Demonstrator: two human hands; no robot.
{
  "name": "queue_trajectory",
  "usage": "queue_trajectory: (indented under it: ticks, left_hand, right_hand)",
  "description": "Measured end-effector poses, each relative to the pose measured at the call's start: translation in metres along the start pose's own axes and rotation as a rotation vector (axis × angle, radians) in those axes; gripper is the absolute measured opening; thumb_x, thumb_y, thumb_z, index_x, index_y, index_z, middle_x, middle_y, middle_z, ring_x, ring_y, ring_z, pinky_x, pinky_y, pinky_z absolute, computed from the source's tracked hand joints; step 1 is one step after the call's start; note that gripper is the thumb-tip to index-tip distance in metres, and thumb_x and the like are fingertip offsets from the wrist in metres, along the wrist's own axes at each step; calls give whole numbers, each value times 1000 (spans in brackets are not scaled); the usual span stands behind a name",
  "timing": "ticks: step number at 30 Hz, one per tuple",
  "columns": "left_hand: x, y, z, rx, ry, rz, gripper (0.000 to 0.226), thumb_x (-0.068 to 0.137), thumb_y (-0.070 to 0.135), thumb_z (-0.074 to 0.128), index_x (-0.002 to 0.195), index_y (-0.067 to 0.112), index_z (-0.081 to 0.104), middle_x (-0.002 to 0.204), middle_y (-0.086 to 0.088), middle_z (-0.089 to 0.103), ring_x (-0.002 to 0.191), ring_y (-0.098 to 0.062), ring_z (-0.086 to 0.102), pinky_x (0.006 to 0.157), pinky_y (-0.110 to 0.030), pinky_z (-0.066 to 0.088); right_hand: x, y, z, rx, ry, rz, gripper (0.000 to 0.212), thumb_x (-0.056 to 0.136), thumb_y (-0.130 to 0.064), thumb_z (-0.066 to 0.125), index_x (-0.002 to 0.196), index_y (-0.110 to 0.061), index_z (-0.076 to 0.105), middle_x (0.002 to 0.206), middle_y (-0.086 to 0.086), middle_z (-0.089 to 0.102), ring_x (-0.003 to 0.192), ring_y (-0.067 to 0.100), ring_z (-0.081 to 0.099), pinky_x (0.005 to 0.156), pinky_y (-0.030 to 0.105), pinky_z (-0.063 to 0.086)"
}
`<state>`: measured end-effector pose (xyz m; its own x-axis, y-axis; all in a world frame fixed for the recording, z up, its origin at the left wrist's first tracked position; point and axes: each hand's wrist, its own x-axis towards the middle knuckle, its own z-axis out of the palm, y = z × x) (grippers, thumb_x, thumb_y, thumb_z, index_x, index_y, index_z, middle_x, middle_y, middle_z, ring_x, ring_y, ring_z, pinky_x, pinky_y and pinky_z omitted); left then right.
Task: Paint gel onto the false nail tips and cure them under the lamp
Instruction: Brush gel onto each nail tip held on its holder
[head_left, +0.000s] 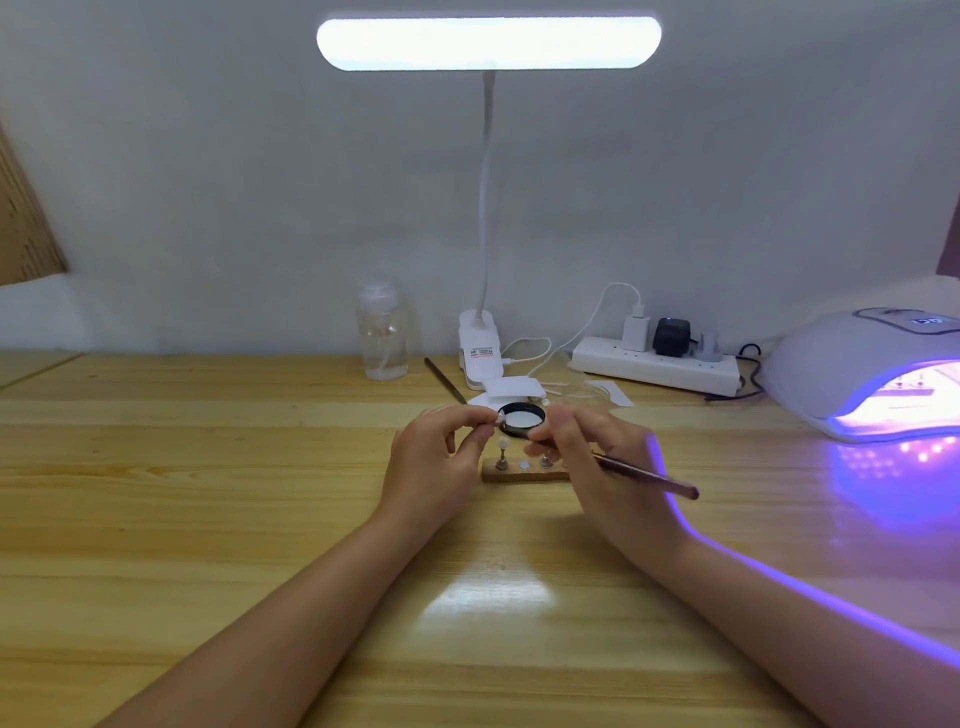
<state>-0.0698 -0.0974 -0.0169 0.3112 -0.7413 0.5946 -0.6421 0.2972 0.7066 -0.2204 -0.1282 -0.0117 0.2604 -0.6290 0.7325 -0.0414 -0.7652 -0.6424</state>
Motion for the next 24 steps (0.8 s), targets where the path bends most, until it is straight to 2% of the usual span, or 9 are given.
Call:
queue_trajectory:
  ticks: [2,5,7,9,10,13,17,21,24]
  left_hand:
    - [0,1,0,1,-3,-6,14,82,8,65,89,19,71,77,15,62,60,-8,38,67,-29,41]
    - [0,1,0,-3,-11,-14,14,82,8,65,91,16,71,77,9,63,60,-8,39,66,-29,41]
    - [-1,1,0,-7,-15,-16,14,82,8,65,91,15,71,77,9,63,59,-7,38,65,-28,41]
    - [-1,1,0,-7,-19,-16,14,82,8,64,90,17,71,76,13,62,59,-7,38,64,-27,40]
    - [-1,1,0,-6,-19,-16,13,82,8,64,90,17,71,75,14,61,59,-7,38,64,-27,40]
    - [0,0,0,-7,-21,-19,13,82,8,64,89,17,71,74,14,61,59,-7,38,64,-27,40]
    - [-1,1,-1,-19,-24,-11,12,82,8,65,87,17,71,75,17,61,60,-6,41,65,-23,40]
    - [0,2,-1,-39,-47,-5,11,83,7,63,86,15,70,78,13,63,65,-7,47,73,-26,41]
    - [-1,2,-2,-50,-56,5,12,83,5,62,85,15,68,78,11,64,65,-8,48,73,-27,42]
  right_hand:
    - [-1,0,0,43,20,20,30,90,-46,49,69,-31,65,65,-13,68,63,0,64,64,16,50]
    - [1,-2,1,-44,37,-52,25,90,-39,43,76,-32,63,69,-20,64,73,-6,61,66,5,42]
    - [0,1,2,-47,12,-50,28,95,-37,47,75,-29,64,69,-18,65,72,-4,62,67,9,45]
    - [-2,0,2,22,11,16,33,93,-43,48,69,-30,65,62,-9,67,64,2,65,64,18,51]
    - [-2,0,2,40,23,21,33,92,-44,47,68,-30,65,62,-8,67,63,3,65,63,18,51]
    - [-1,-2,2,-19,30,-31,29,91,-39,41,77,-27,63,68,-16,64,72,-4,61,65,7,43]
    - [-2,0,2,54,18,55,34,93,-40,47,68,-28,65,61,-7,67,63,4,64,64,18,50]
    - [0,-3,3,-41,50,-33,28,93,-38,45,77,-26,64,70,-16,64,72,-4,61,65,10,45]
    - [-2,-1,3,4,31,38,33,91,-40,44,71,-26,66,64,-9,67,66,3,64,65,27,53]
